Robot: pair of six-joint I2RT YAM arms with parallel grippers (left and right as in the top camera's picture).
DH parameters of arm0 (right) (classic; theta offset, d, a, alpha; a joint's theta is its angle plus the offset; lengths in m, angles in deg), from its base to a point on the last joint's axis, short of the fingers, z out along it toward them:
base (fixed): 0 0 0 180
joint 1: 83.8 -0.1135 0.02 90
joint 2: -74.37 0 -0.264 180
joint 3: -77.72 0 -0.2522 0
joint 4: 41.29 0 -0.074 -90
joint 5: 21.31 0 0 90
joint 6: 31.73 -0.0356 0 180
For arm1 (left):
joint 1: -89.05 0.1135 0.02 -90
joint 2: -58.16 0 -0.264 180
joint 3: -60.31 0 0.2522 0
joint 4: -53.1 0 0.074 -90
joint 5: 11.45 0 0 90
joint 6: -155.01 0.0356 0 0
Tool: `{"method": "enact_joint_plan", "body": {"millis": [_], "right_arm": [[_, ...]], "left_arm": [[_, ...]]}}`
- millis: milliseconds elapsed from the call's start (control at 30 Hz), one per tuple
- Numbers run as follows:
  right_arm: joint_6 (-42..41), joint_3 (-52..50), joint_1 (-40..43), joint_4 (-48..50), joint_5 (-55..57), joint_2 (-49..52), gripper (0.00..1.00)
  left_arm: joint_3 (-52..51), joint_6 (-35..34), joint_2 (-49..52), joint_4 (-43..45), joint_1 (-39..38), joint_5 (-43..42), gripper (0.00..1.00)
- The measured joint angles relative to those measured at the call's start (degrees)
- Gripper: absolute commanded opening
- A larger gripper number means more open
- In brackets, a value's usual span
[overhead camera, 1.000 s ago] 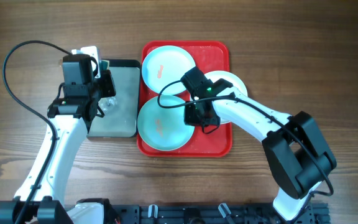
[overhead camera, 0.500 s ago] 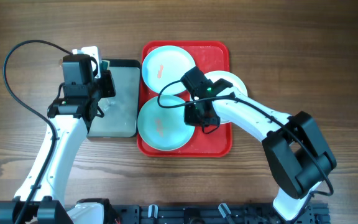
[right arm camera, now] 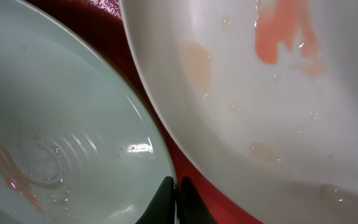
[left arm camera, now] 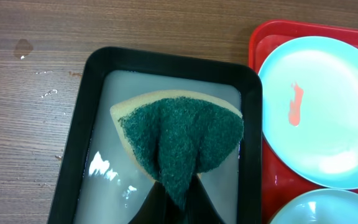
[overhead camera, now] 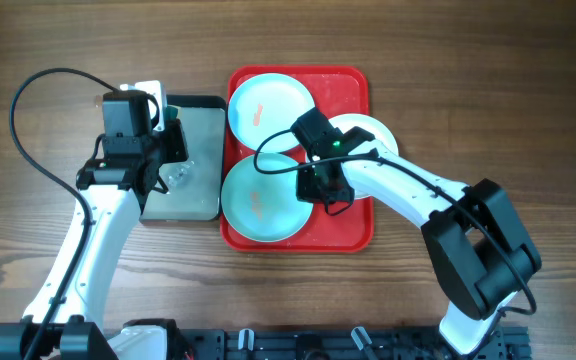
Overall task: Clean dirty plates on tray and stack at the side
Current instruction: 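Carry the sponge with the left gripper toward the lower blue plate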
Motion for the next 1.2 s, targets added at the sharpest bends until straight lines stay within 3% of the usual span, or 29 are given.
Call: {"method": "enact_joint_plan", "body": {"millis": [467,1200], "right_arm": [[-0.9,0.0,0.2,-0.3,0.0,0.0,0.04],[-1.1,0.0,0.3,-1.6,1.4,-0.5,0.04]], "left_arm": [[-0.1,0.0,0.0,4.8,0.0,0.8,0.04],[-0.1,-0.9,0.0,1.3,0.0,-3.8,0.04]]}}
